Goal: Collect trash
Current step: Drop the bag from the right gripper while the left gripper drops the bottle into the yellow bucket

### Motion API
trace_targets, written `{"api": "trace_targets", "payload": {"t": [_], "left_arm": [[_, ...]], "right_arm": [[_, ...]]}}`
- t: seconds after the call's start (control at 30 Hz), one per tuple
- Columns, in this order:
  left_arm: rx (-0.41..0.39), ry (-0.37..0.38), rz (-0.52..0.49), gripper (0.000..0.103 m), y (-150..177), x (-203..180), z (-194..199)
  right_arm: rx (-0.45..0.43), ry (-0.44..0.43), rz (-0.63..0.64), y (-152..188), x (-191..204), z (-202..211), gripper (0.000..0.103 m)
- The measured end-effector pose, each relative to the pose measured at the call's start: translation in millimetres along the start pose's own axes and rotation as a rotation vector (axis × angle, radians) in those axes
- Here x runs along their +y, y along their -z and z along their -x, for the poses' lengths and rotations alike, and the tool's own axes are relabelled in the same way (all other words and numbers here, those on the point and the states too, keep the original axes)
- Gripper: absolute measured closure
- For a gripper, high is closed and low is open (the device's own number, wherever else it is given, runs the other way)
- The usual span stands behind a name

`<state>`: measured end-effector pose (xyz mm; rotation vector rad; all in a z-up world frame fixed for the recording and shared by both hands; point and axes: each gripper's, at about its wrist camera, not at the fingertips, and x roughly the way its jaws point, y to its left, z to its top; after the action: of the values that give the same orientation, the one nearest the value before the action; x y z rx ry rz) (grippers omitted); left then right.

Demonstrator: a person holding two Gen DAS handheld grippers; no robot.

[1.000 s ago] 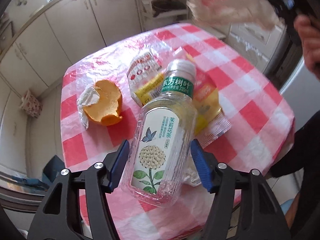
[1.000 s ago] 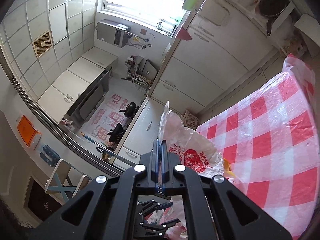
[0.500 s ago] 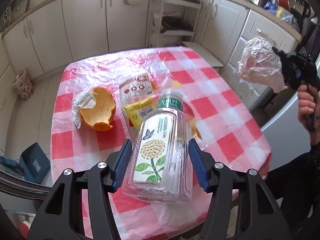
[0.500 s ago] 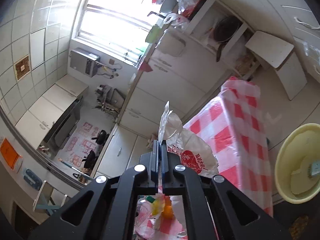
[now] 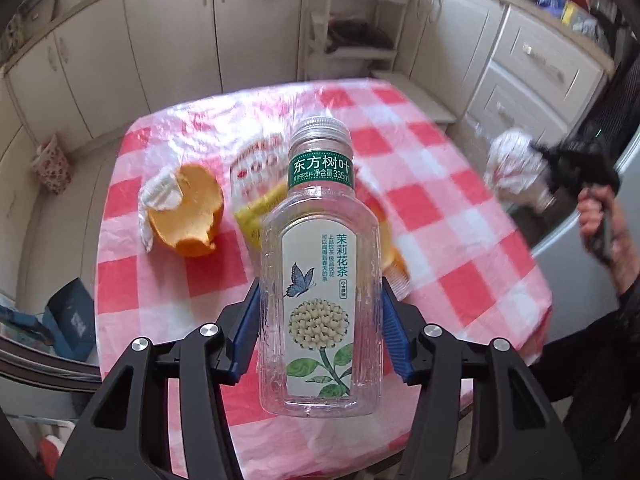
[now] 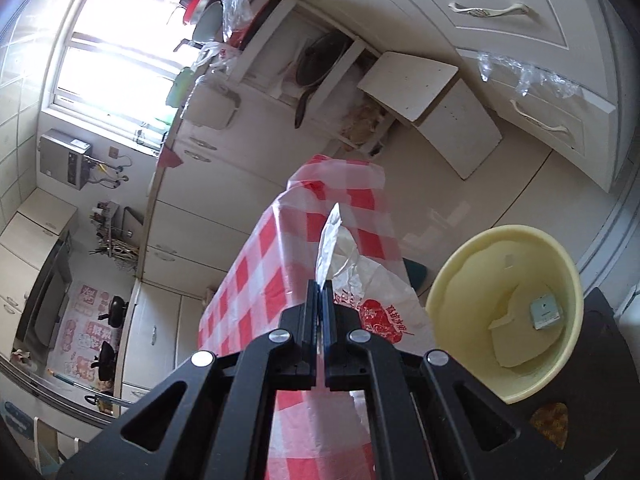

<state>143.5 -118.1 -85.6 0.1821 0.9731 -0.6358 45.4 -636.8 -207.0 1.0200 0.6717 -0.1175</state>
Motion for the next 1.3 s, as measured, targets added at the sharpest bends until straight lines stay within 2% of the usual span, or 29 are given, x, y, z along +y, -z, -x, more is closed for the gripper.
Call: {"api": "trace_targets", "payload": {"t": [0.07,0.17,0.23,0.27,0.3,0.33,0.37,0.5,0.57,0.7,0.83,0.9,0.97,1.1,1.2,1.3], "left_arm": [[-0.049,0.040,0.024,0.051,-5,2,14],[-0.133,0.153,0.048,0.051,-12,-3,34],[-0.159,0.199,0.043,0.051,-16,-11,39],[-0.159,0.212,0.037,0.051,-18,-17,38],[-0.154,0.221,0.035,0.051,-20,-22,36],[-0.142,0.237,0.035,0.051,-22,-30,31],[-0.132,0.250,0.034,0.051,-24,-38,27],[-0.096,0.275,0.008,0.051,-27,-87,6],[-0.068,0.283,0.008,0.051,-30,-112,-14],[0.009,0.321,0.034,0.051,-41,-170,-68],[0.086,0.317,0.051,0.051,-54,-229,-123],[0.135,0.287,0.056,0.051,-59,-259,-155],[0.194,0.265,0.070,0.050,-65,-279,-185],[0.323,0.205,0.112,0.049,-74,-311,-246],[0.339,0.189,0.119,0.049,-79,-317,-255],[0.272,0.180,0.080,0.047,-82,-313,-224]], "right_arm": [[0.011,0.045,0.004,0,-8,-5,0.100],[0.031,0.114,0.003,0,-20,-13,0.100],[0.062,0.155,-0.009,0,-29,-19,0.100],[0.091,0.192,-0.021,1,-35,-24,0.094],[0.114,0.222,-0.043,2,-42,-27,0.083],[0.125,0.251,-0.065,3,-47,-27,0.051],[0.115,0.281,-0.084,3,-50,-22,0.043],[0.056,0.227,-0.082,-5,-34,6,0.043],[0.000,0.161,-0.060,-9,-16,27,0.042],[-0.125,0.088,0.057,-9,34,68,0.032],[-0.265,0.078,0.201,-7,78,108,0.025],[-0.313,0.094,0.255,-8,89,120,0.023],[-0.332,0.103,0.282,-9,93,127,0.023],[-0.322,0.086,0.242,-16,88,125,0.023],[-0.327,0.067,0.218,-21,90,125,0.023],[-0.336,0.047,0.221,-21,97,127,0.023]]}}
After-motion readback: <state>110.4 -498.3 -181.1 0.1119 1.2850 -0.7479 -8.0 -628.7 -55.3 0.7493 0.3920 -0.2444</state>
